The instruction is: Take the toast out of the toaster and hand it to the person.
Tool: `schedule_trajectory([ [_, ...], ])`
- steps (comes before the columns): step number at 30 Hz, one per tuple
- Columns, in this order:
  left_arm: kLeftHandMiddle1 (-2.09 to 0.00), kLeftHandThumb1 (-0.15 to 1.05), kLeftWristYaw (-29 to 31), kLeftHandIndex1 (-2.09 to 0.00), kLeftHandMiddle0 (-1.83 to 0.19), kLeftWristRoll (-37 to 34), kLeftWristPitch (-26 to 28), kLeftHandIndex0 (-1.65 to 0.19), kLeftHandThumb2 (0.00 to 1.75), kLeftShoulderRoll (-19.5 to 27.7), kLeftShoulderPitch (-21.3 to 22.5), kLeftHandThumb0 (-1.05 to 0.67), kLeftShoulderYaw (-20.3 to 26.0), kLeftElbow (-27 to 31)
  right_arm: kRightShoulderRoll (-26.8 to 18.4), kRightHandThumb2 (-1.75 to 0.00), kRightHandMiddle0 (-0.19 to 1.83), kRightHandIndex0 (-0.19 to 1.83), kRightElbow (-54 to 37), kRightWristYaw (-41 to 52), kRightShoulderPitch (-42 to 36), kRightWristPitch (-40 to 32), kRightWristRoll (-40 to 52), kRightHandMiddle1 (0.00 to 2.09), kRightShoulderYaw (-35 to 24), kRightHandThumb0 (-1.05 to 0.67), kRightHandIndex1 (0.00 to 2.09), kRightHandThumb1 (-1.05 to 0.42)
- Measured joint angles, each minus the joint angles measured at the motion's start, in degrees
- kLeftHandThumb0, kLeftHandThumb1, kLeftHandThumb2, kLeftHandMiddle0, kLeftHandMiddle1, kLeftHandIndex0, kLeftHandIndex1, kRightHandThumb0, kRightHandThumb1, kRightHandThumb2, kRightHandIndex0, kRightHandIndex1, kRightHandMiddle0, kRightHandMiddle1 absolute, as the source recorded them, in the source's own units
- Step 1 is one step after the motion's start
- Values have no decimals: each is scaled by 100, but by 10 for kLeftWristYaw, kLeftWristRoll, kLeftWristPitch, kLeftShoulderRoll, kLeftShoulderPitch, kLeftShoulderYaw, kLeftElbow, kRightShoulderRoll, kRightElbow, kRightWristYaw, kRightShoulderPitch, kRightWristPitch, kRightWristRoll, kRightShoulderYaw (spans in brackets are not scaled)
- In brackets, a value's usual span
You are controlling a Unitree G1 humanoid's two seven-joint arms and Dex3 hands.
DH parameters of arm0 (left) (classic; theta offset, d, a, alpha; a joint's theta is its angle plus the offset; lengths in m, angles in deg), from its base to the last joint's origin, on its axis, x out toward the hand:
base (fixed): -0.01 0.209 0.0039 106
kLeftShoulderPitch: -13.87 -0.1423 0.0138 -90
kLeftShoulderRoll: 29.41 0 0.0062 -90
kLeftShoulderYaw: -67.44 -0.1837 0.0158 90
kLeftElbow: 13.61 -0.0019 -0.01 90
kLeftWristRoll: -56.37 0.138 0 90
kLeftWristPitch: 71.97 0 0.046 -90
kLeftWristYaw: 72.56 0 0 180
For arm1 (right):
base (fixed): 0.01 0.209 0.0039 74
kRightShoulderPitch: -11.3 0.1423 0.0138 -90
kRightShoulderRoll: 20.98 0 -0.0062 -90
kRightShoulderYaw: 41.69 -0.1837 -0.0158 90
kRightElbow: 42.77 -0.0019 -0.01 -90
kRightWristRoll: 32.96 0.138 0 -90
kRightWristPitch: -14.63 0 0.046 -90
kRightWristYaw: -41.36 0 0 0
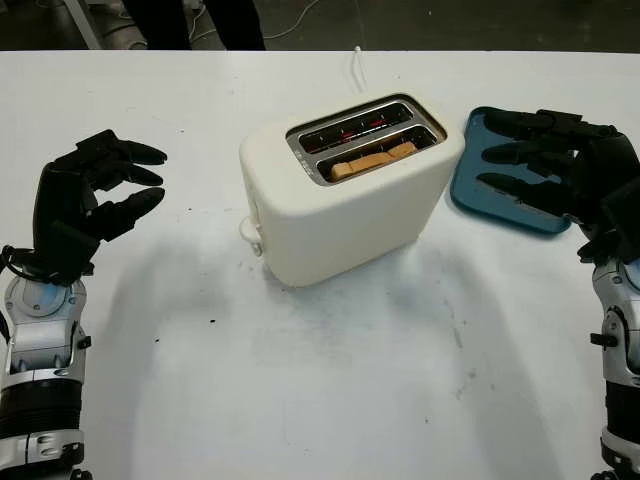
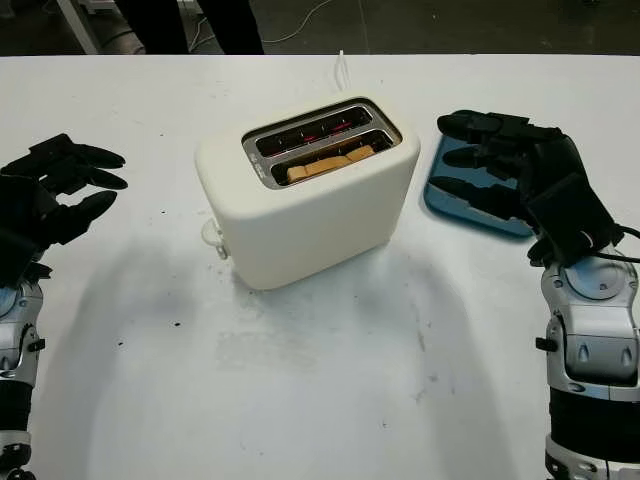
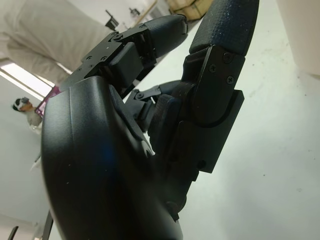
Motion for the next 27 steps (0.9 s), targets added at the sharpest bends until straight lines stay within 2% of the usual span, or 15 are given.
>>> schedule_trajectory([
  [10, -103, 92, 1, -78, -71, -1, -2, -91, 9, 0, 0, -105, 0, 0, 1, 0, 91, 58, -1, 0, -1, 0, 0, 1, 0, -41, 76, -71],
  [22, -101, 92, 0, -72, -73, -5, -2, -92, 8, -1, 0, -105, 0, 0, 1, 0, 92, 60, -1, -1, -2, 0, -3, 1, 0, -35, 76, -71],
  [27, -100, 92, 0, -69, -72, -4, -4, -87, 11, -1, 0, -105, 0, -1, 2, 0, 92, 60, -1, -1, -2, 0, -3, 1, 0, -35, 76, -71],
])
